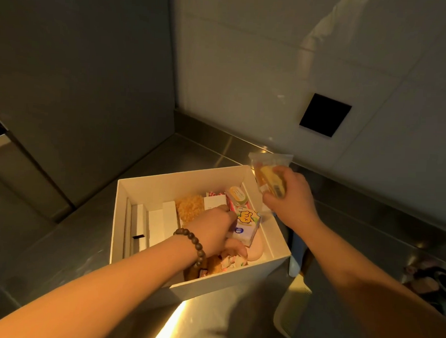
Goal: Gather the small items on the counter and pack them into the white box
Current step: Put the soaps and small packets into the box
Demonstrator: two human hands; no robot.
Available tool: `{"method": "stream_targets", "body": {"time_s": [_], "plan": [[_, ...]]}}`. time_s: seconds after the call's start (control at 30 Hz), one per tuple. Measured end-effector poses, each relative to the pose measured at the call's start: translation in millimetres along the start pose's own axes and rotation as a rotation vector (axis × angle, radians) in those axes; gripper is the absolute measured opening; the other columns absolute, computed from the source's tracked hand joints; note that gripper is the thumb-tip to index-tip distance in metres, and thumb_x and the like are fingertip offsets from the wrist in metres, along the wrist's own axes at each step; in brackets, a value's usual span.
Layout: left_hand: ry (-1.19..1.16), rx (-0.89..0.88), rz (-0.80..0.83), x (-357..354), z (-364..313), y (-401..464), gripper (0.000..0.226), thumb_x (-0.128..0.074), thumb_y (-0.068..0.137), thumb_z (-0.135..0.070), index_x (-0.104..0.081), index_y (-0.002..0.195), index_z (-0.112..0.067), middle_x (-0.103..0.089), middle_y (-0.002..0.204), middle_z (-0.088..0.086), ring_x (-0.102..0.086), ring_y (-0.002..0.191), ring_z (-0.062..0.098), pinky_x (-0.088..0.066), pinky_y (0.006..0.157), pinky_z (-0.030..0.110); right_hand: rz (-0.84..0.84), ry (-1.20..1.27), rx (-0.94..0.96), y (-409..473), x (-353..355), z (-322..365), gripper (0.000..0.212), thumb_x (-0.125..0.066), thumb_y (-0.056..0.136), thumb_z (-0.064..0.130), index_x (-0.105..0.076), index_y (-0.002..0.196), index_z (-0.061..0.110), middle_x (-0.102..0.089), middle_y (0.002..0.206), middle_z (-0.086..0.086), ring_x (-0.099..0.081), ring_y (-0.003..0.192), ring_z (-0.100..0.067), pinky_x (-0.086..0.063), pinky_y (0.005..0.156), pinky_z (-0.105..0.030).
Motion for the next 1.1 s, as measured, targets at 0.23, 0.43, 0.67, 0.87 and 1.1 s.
{"method": "stream_targets", "body": {"time_s": [0.23, 0.43, 0.67, 0.87, 1.1], "plan": [[-0.162, -0.023, 0.056, -4.2, 5.0, 2.4, 0.094, -0.078, 0.07, -0.036, -0.021, 0.144, -0.029, -0.048, 0.136, 0.0, -0.048, 0.119, 0.018, -0.038, 0.092, 0.023, 0.003, 0.011, 0.016, -2.2, 3.0, 2.7, 0.062, -0.07, 0.079, 0.027, -0.043, 0.134, 0.024, -0.042, 0.13, -0.009, -0.046, 0.115, -0.024, -0.047, 0.091, -0.038], [-0.183, 0.041, 0.072, -7.1, 9.7, 10.8, 0.092, -0.081, 0.063, -0.044, -0.03, 0.138, -0.029, -0.048, 0.132, -0.002, -0.049, 0.114, 0.016, -0.036, 0.085, 0.019, 0.015, 0.007, 0.034, -3.3, 3.3, 5.2, 0.063, -0.071, 0.079, 0.026, -0.042, 0.135, 0.027, -0.041, 0.132, -0.006, -0.045, 0.117, -0.022, -0.042, 0.085, -0.029], [-0.063, 0.091, 0.052, -3.1, -6.8, 7.9, 0.114, -0.077, 0.045, -0.069, -0.025, 0.137, -0.024, -0.045, 0.135, 0.001, -0.05, 0.114, 0.02, -0.046, 0.091, 0.032, 0.023, -0.002, 0.059, -6.7, 3.5, 14.5, 0.063, -0.071, 0.079, 0.029, -0.041, 0.135, 0.028, -0.042, 0.132, -0.004, -0.046, 0.116, -0.021, -0.039, 0.077, -0.026], [-0.083, 0.229, -0.248, 64.2, 39.5, -30.5, 0.117, -0.073, 0.053, -0.068, -0.017, 0.146, -0.023, -0.028, 0.15, 0.002, -0.028, 0.135, 0.022, -0.029, 0.107, 0.036, 0.02, 0.081, 0.122, -19.6, -2.9, 49.9, 0.061, -0.072, 0.077, 0.034, -0.043, 0.132, 0.033, -0.042, 0.131, -0.001, -0.046, 0.116, -0.02, -0.049, 0.091, -0.038], [-0.072, 0.277, -0.258, 73.3, 71.5, -70.4, 0.125, -0.075, 0.055, -0.063, -0.003, 0.148, -0.02, -0.015, 0.155, 0.003, -0.018, 0.14, 0.02, -0.016, 0.111, 0.032, 0.211, -0.057, 0.135, -43.5, -89.5, 86.2, 0.06, -0.065, 0.079, 0.041, -0.042, 0.134, 0.032, -0.042, 0.137, -0.003, -0.042, 0.123, -0.024, -0.044, 0.097, -0.038]]}}
Point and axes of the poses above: each hand's wrist, its own y-axis towards the middle knuckle, its own x-axis out of the back of the hand, z = x × y, the point moved 7 cm from there along y, towards the middle knuckle
